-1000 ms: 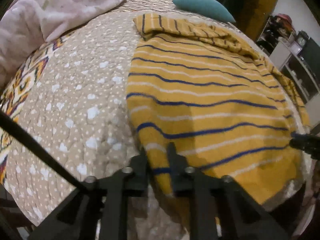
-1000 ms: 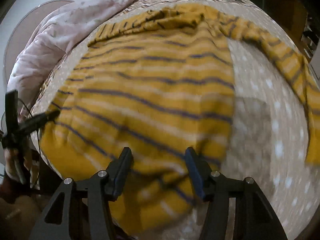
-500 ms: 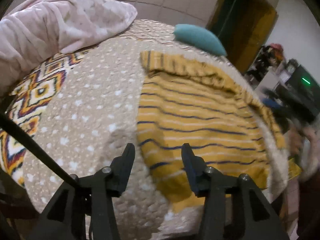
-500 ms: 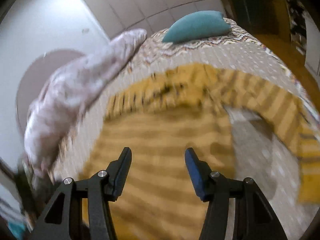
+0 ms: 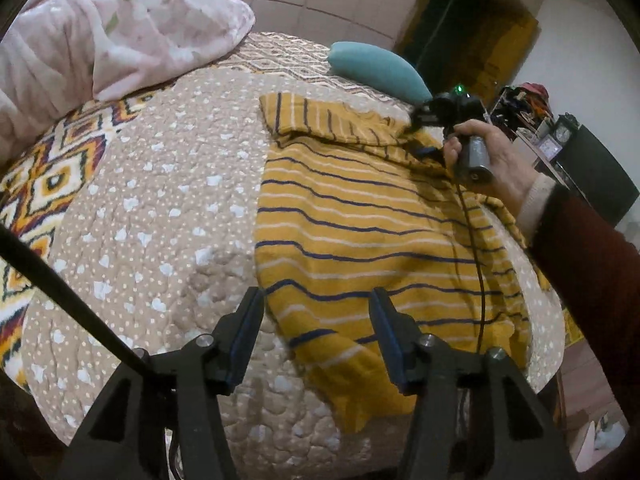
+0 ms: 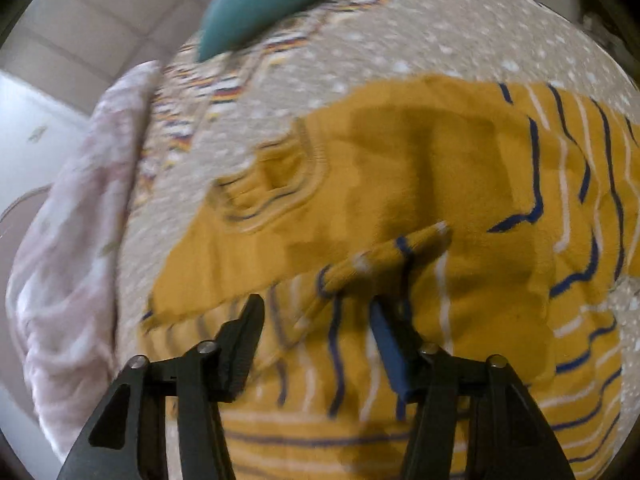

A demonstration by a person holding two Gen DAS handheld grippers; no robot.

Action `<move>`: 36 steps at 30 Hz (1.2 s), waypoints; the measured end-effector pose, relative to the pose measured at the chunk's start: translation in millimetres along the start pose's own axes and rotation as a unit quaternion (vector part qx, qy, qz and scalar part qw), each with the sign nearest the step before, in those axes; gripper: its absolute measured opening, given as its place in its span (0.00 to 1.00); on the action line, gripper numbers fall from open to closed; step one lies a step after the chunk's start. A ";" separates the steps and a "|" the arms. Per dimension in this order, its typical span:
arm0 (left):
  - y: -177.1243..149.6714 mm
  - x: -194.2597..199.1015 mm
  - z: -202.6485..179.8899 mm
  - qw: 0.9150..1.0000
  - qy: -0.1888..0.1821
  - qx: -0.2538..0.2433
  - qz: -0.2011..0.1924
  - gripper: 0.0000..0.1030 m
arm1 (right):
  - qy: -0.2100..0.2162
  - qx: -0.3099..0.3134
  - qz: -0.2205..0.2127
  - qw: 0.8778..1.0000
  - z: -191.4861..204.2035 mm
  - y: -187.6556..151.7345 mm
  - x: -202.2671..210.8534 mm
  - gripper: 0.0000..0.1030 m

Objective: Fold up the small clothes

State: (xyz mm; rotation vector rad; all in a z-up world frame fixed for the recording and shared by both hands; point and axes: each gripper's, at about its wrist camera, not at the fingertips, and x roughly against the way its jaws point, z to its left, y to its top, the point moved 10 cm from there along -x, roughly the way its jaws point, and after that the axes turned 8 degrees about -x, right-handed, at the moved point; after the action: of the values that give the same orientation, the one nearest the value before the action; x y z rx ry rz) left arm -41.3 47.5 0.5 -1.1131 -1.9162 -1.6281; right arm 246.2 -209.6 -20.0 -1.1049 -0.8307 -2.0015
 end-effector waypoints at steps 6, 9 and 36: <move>-2.9 -1.3 8.5 1.000 -0.003 0.017 0.002 0.52 | 0.044 0.039 -0.030 0.998 28.7 18.9 26.0 0.06; -2.6 -3.0 8.2 1.000 -0.002 0.017 0.000 0.53 | 0.149 0.122 -0.094 0.977 74.6 19.0 98.8 0.06; -19.8 -9.0 -14.6 1.000 0.008 0.006 0.029 0.59 | 0.019 0.102 -0.142 0.984 -72.1 46.4 74.4 0.39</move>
State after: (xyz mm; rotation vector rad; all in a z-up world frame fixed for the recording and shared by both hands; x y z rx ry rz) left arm -53.9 30.6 -15.0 -1.1373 -1.8635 -1.5872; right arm 222.8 -311.8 23.5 -0.8667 -1.2007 -2.1012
